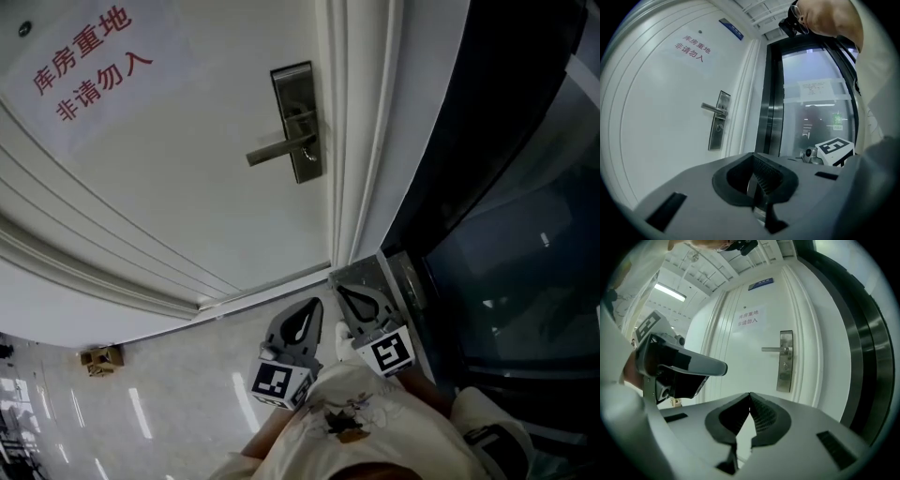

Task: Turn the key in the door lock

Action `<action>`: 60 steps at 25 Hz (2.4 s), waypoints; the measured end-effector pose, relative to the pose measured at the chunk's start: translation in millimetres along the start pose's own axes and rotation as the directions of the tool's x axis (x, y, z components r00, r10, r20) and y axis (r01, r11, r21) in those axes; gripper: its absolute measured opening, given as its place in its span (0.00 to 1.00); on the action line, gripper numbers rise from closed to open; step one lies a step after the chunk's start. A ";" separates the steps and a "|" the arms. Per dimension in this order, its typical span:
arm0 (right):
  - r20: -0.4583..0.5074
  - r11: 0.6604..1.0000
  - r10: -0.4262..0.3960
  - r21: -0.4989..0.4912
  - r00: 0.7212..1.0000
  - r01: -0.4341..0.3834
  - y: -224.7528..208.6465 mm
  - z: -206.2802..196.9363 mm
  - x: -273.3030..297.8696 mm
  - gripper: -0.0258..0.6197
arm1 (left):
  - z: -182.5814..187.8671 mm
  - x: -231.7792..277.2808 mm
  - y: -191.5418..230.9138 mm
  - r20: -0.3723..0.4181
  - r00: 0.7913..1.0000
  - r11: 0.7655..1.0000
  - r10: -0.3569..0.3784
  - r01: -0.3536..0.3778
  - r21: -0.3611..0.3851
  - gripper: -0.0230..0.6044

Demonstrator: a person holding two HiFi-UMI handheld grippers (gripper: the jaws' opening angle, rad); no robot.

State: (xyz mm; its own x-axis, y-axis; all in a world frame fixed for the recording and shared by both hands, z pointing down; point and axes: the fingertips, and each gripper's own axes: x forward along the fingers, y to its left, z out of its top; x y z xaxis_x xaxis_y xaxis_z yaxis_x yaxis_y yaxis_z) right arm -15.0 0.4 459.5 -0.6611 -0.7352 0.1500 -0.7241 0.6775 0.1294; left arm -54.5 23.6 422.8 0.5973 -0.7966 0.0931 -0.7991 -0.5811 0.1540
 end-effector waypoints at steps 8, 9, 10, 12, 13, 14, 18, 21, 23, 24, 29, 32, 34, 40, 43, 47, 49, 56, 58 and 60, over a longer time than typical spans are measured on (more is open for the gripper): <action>0.099 0.989 -0.087 -0.107 0.991 0.098 -94.9 44.1 70.4 0.05 | 25.0 70.7 47.0 0.037 0.998 0.998 0.059 -0.058 -0.014 0.04; 0.113 0.987 -0.096 -0.119 0.989 0.109 -102.3 52.3 78.6 0.05 | 24.9 75.5 49.8 0.036 0.998 0.998 0.060 -0.059 -0.018 0.04; 0.130 0.985 -0.101 -0.127 0.986 0.118 -108.3 61.4 86.3 0.05 | 24.4 79.7 52.1 0.030 0.998 0.998 0.059 -0.058 -0.023 0.04; 0.172 0.983 -0.106 -0.134 0.979 0.130 -116.9 80.7 99.4 0.05 | 23.6 88.6 56.4 0.018 0.999 0.998 0.049 -0.049 -0.032 0.04; 0.189 0.981 -0.112 -0.138 0.976 0.139 -120.5 89.1 105.4 0.05 | 24.1 93.6 58.5 0.014 0.999 0.998 0.042 -0.041 -0.036 0.04; 0.204 0.977 -0.123 -0.147 0.971 0.154 -124.5 96.6 111.4 0.06 | 25.4 98.3 60.8 0.011 0.999 0.999 0.035 -0.035 -0.038 0.04; 0.226 0.955 -0.167 -0.203 0.960 0.214 -137.4 114.0 135.3 0.15 | 36.8 107.7 72.1 0.022 1.000 1.000 0.023 -0.023 -0.011 0.04; 0.192 0.945 -0.192 -0.230 0.963 0.234 -144.3 112.9 150.7 0.18 | 40.6 109.0 82.5 0.026 0.999 1.000 0.027 -0.027 -0.005 0.04; 0.180 0.936 -0.214 -0.242 0.960 0.254 -149.5 111.8 157.2 0.18 | 39.7 108.4 89.9 0.020 0.999 0.999 0.035 -0.035 -0.007 0.04; 0.175 0.935 -0.221 -0.243 0.959 0.260 -151.5 111.1 160.2 0.18 | 38.9 107.5 93.7 0.014 0.999 0.999 0.042 -0.041 -0.008 0.04; 0.151 0.932 -0.240 -0.241 0.959 0.272 -160.0 109.2 177.6 0.18 | 33.8 107.4 111.5 0.005 0.999 0.999 0.048 -0.048 -0.012 0.04; 0.145 0.918 -0.245 -0.284 0.959 0.278 -161.2 115.6 185.8 0.18 | 41.3 107.5 116.1 0.020 0.999 0.999 0.049 -0.049 0.009 0.04; 0.125 0.901 -0.253 -0.332 0.960 0.280 -160.7 113.2 191.4 0.18 | 42.5 108.1 120.1 0.012 0.999 0.999 0.053 -0.053 0.008 0.04; 0.034 0.886 -0.276 -0.377 0.961 0.268 -164.1 94.8 208.7 0.11 | 48.2 109.3 125.5 0.011 0.998 0.998 0.056 -0.056 0.009 0.04; 0.022 0.890 -0.278 -0.371 0.960 0.266 -164.4 94.2 209.9 0.09 | 50.4 107.6 130.0 0.021 0.998 0.998 0.059 -0.060 0.019 0.04; 0.031 0.891 -0.283 -0.361 0.959 0.275 -164.6 94.9 209.5 0.08 | 54.7 106.5 134.8 0.021 0.997 0.997 0.071 -0.071 0.018 0.04; 0.033 0.899 -0.280 -0.341 0.959 0.274 -165.0 95.0 209.6 0.08 | 55.7 105.9 136.4 0.018 0.997 0.997 0.075 -0.075 0.014 0.04; 0.078 0.959 -0.226 -0.159 0.971 0.236 -166.9 95.8 209.5 0.08 | 53.9 103.1 138.5 0.037 0.997 0.998 0.063 -0.064 0.011 0.04; 0.084 0.963 -0.223 -0.135 0.971 0.233 -167.4 96.0 209.5 0.08 | 53.1 102.3 138.5 0.037 0.997 0.998 0.064 -0.064 0.007 0.04; 0.092 0.969 -0.219 -0.092 0.971 0.228 -168.3 95.9 209.0 0.08 | 54.4 102.0 137.9 0.040 0.997 0.998 0.062 -0.062 0.012 0.04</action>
State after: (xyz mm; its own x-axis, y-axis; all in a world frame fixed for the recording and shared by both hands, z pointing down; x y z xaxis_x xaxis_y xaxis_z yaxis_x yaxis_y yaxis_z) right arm -50.1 -269.5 375.1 -0.5013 -0.8649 0.0269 -0.8343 0.4914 0.2499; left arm -107.5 -146.9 400.0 0.5437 -0.8370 0.0625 -0.8354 -0.5325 0.1363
